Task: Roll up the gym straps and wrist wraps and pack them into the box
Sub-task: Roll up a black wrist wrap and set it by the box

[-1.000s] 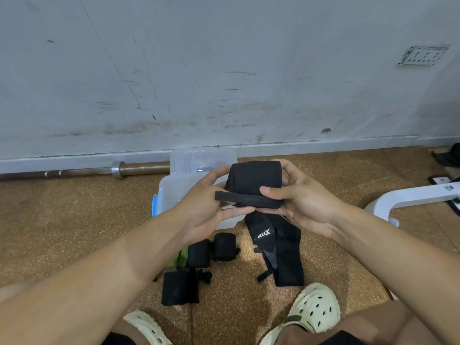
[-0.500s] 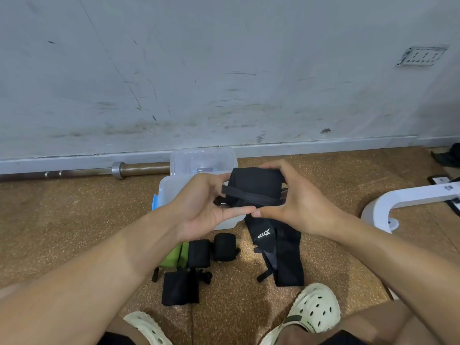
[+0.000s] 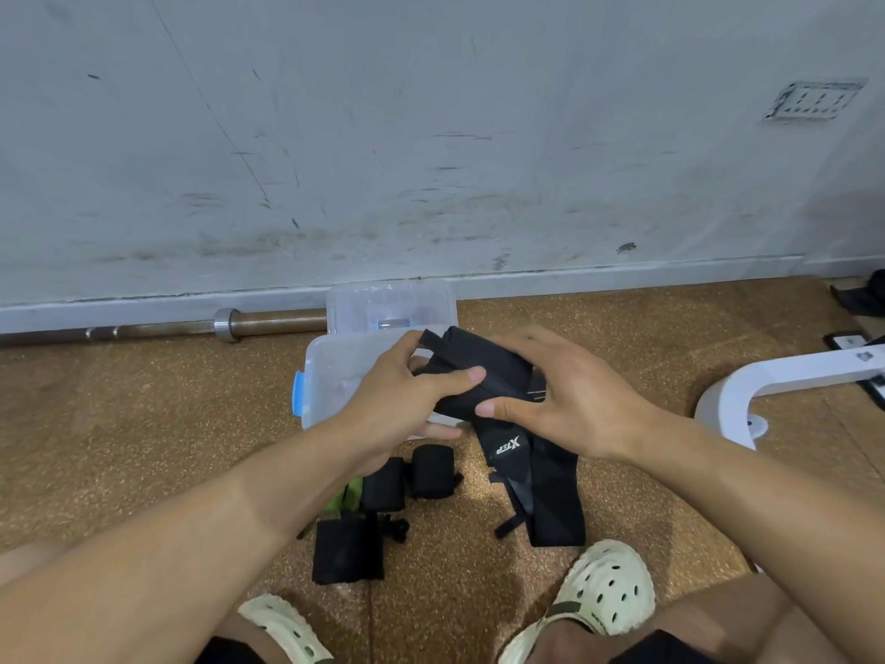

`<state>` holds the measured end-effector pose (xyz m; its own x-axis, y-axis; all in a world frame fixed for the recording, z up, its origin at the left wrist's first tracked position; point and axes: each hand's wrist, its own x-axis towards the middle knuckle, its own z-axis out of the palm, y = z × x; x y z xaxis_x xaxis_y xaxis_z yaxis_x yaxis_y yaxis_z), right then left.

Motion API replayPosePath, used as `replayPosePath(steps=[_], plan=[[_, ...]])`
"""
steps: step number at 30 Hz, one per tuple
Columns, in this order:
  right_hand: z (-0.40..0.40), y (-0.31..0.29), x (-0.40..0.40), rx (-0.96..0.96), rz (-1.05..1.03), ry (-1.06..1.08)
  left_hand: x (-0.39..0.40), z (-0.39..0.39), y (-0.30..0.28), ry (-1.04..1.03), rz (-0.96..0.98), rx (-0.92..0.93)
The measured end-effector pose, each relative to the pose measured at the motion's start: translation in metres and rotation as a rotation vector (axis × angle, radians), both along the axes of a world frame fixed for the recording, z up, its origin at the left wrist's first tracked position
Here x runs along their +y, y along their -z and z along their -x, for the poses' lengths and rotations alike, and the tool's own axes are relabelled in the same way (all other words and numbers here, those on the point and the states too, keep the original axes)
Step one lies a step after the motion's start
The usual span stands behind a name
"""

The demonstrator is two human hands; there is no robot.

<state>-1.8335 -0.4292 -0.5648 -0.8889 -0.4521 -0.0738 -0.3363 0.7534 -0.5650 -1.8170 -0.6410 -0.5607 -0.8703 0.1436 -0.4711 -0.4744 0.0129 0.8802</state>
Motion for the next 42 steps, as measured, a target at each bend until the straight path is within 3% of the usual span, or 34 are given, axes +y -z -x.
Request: replayPosePath(steps=[3, 13, 19, 25, 30, 37, 42], plan=[[0.001, 0.000, 0.000, -0.100, 0.142, 0.053, -0.002, 0.002, 0.003, 0.033, 0.070, 0.042], [-0.002, 0.009, -0.002, -0.380, 0.283, 0.096, -0.009, 0.003, 0.011, 0.175, 0.160, 0.115], [0.001, 0.022, -0.009, -0.386, 0.204, 0.154, -0.012, 0.003, 0.020, 0.226, 0.237, 0.121], [-0.001, 0.045, -0.025, -0.396, 0.045, 0.209, -0.030, 0.014, 0.030, 0.425, 0.686, 0.222], [-0.011, 0.082, -0.042, -0.428, -0.076, 0.260, -0.046, 0.012, 0.033, 0.559, 0.874, 0.255], [-0.037, 0.162, -0.080, -0.598, -0.232, 0.267, -0.061, 0.009, 0.041, 0.724, 0.948, 0.190], [-0.074, 0.236, -0.100, -0.742, -0.177, 0.537, -0.073, 0.010, 0.042, 0.658, 0.925, 0.202]])
